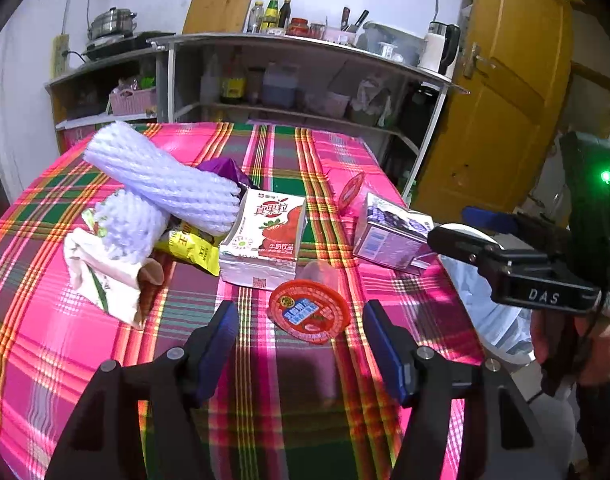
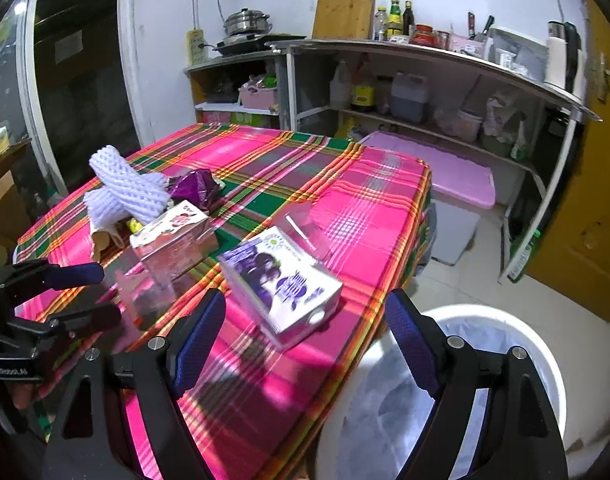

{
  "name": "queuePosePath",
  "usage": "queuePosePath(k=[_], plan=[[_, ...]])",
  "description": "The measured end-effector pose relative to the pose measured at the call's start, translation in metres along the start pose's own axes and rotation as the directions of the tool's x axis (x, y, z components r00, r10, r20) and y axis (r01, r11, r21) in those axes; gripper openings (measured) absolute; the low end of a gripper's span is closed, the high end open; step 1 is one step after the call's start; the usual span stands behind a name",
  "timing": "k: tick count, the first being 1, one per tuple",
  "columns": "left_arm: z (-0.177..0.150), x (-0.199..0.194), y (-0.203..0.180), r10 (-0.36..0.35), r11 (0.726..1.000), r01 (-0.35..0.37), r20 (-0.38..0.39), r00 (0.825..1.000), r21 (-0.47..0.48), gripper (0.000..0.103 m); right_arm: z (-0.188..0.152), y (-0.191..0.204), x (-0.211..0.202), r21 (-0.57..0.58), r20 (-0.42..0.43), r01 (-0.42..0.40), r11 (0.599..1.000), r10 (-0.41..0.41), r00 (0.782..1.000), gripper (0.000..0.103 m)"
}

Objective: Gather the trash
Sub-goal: 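Grasp the red round jelly cup with the left tool while the right tool grasps the purple grape juice box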

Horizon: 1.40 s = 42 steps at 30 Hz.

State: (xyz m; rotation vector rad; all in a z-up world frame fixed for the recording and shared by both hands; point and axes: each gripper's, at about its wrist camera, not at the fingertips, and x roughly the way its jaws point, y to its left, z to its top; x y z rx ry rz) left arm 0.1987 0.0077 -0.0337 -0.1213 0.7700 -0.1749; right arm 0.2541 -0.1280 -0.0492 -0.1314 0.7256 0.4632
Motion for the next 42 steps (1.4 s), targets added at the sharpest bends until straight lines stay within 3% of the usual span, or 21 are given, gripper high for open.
queuePosePath(k=[10, 14, 16, 20, 34, 42], plan=[[0.003, 0.022, -0.006, -0.009, 1.000, 0.010, -0.033, 0.999, 0.011, 0.064, 0.011, -0.005, 0.024, -0.048, -0.042, -0.083, 0.995, 0.081, 0.996, 0.082], [0.002, 0.025, -0.005, -0.010, 1.000, 0.010, -0.042, 0.999, 0.013, 0.053, 0.013, -0.003, 0.031, -0.033, -0.077, -0.115, 0.993, 0.112, 0.991, 0.082], [0.002, 0.026, -0.005, -0.011, 1.000, 0.012, -0.044, 0.999, 0.010, 0.047, 0.014, -0.004, 0.033, -0.013, -0.087, -0.136, 0.991, 0.135, 0.987, 0.069], [0.000, 0.023, -0.005, -0.015, 1.000, 0.015, -0.032, 0.999, 0.006, 0.046, 0.013, 0.001, 0.032, -0.023, -0.094, -0.150, 0.988, 0.147, 0.985, 0.066], [-0.008, 0.002, -0.006, -0.014, 1.000, 0.014, 0.008, 1.000, 0.010, 0.044, -0.006, 0.016, 0.005, 0.001, -0.094, -0.119, 0.993, 0.119, 0.988, 0.059], [-0.012, -0.019, -0.005, -0.015, 1.000, 0.014, 0.032, 0.999, 0.009, 0.044, -0.023, 0.023, -0.025, 0.047, -0.045, -0.080, 0.996, 0.082, 0.996, 0.059]])
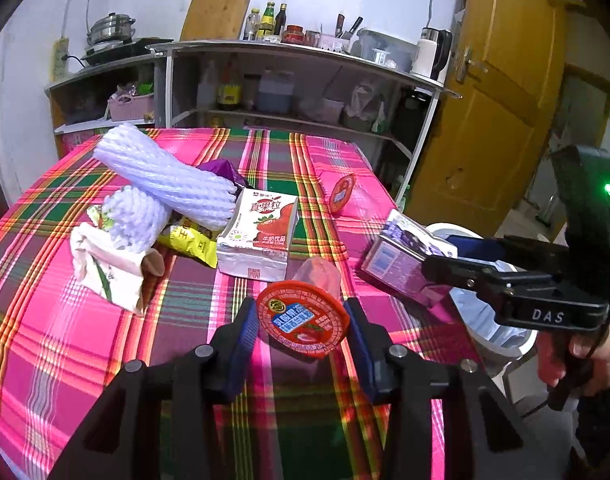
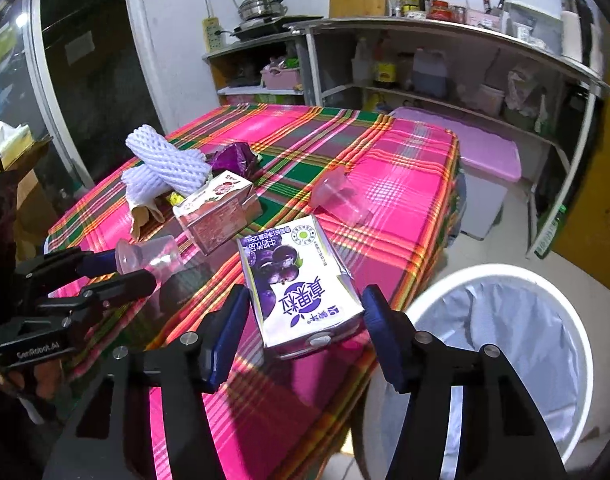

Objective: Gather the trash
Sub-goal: 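Grasp the red round jelly cup with the left tool while the right tool grasps the purple grape juice box, then carry both items over the trash bin and open both tools to drop them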

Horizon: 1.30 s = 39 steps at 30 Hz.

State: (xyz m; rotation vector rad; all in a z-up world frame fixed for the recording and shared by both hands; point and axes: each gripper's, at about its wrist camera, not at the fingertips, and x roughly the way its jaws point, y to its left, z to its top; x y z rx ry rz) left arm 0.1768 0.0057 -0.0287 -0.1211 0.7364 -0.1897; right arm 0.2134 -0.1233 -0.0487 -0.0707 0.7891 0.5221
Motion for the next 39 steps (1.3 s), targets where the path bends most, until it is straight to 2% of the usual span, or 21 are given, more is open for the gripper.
queuePosePath(k=[10, 18, 25, 32, 39], plan=[[-0.005, -0.022, -0.011, -0.019, 1.000, 0.019, 0.020, 1.000, 0.008, 0.044, -0.026, -0.007, -0.043, 0.090, 0.058, 0.034, 0.995, -0.039, 0.998, 0.059], [0.000, -0.024, -0.039, -0.075, 0.996, 0.073, 0.023, 0.997, 0.050, 0.044, -0.048, -0.027, -0.074, 0.156, 0.077, 0.103, 0.982, -0.116, 0.990, 0.059], [0.008, -0.012, -0.076, -0.145, 0.984, 0.143, 0.007, 0.989, 0.105, 0.044, -0.070, -0.058, -0.090, 0.239, 0.070, 0.156, 0.958, -0.177, 0.982, 0.059], [0.014, 0.014, -0.121, -0.223, 0.960, 0.226, -0.036, 0.974, 0.166, 0.044, -0.087, -0.086, -0.095, 0.306, 0.041, 0.198, 0.931, -0.221, 0.974, 0.059], [0.015, 0.046, -0.152, -0.259, 0.942, 0.271, -0.085, 0.962, 0.199, 0.044, -0.104, -0.112, -0.093, 0.348, 0.004, 0.233, 0.908, -0.250, 0.968, 0.059]])
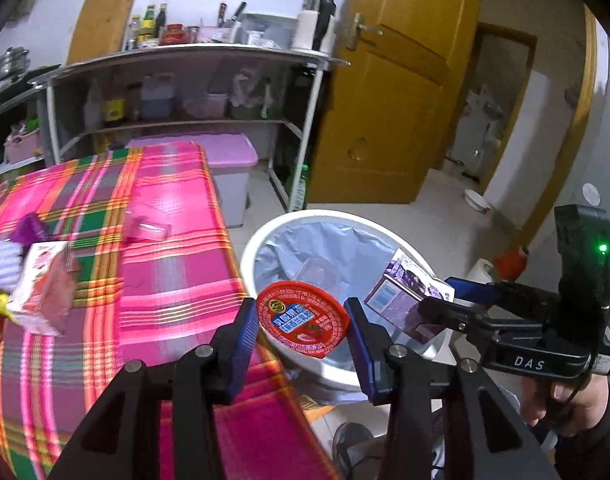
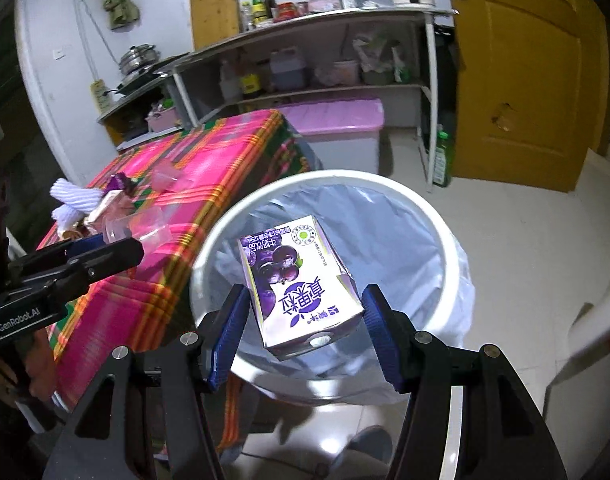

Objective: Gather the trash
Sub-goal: 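Carry both items over the trash bin and open both tools to drop them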

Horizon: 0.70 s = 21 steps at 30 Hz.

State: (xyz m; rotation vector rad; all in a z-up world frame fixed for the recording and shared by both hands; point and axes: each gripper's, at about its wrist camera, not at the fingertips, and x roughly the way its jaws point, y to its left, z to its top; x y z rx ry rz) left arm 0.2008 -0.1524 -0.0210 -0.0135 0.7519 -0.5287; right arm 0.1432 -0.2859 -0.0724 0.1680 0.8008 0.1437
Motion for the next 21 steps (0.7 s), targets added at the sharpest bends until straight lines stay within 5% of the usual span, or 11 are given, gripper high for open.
queuePosePath(k=[11, 21], plan=[[0.001, 0.047, -0.005, -0.054, 0.998, 0.052, -0.106, 0.993, -0.023, 0.048, -0.007, -0.019, 0.013, 0.034, -0.028, 0.035, 0.999, -0.034, 0.999, 0.060], [0.002, 0.028, 0.002, -0.061, 0.996, 0.058, -0.051, 0.997, -0.065, 0.054, -0.002, -0.012, -0.009, 0.019, 0.034, 0.036, 0.999, -0.036, 0.999, 0.060]])
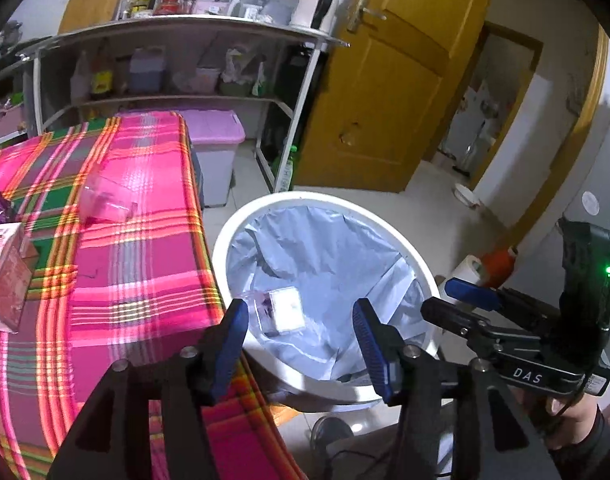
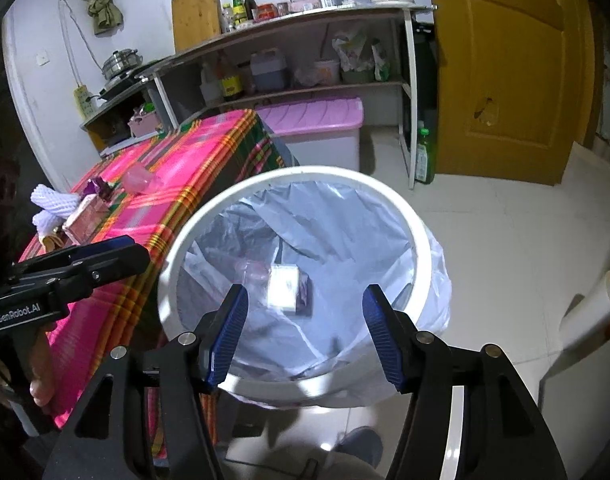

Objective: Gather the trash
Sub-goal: 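Carry both items over the trash bin and open both tools to drop them, then move both open tools back over the table toward the remaining trash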

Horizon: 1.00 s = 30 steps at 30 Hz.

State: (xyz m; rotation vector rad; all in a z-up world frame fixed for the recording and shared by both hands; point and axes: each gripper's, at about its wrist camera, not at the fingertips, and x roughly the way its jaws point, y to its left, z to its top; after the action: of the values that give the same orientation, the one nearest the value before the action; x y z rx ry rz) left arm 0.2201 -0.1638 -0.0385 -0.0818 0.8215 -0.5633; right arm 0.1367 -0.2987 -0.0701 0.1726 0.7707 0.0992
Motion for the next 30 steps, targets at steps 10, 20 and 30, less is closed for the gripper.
queuePosePath(k=[10, 20, 30], plan=[[-0.012, -0.051, 0.009, 0.054, 0.999, -0.054, 0.091, 0.994, -0.010, 0.054, 0.005, 0.035, -0.029, -0.045, 0.055, -0.040, 0.998, 0.042, 0.998, 0.060], [-0.037, -0.105, 0.031, 0.163, 0.986, -0.157, 0.159, 0.974, -0.048, 0.054, 0.001, 0.074, -0.030, -0.110, 0.068, -0.137, 0.984, 0.145, 0.987, 0.060], [-0.055, -0.132, 0.053, 0.254, 0.967, -0.243, 0.173, 0.952, -0.081, 0.053, -0.001, 0.104, -0.021, -0.171, 0.028, -0.195, 0.966, 0.202, 0.979, 0.060]])
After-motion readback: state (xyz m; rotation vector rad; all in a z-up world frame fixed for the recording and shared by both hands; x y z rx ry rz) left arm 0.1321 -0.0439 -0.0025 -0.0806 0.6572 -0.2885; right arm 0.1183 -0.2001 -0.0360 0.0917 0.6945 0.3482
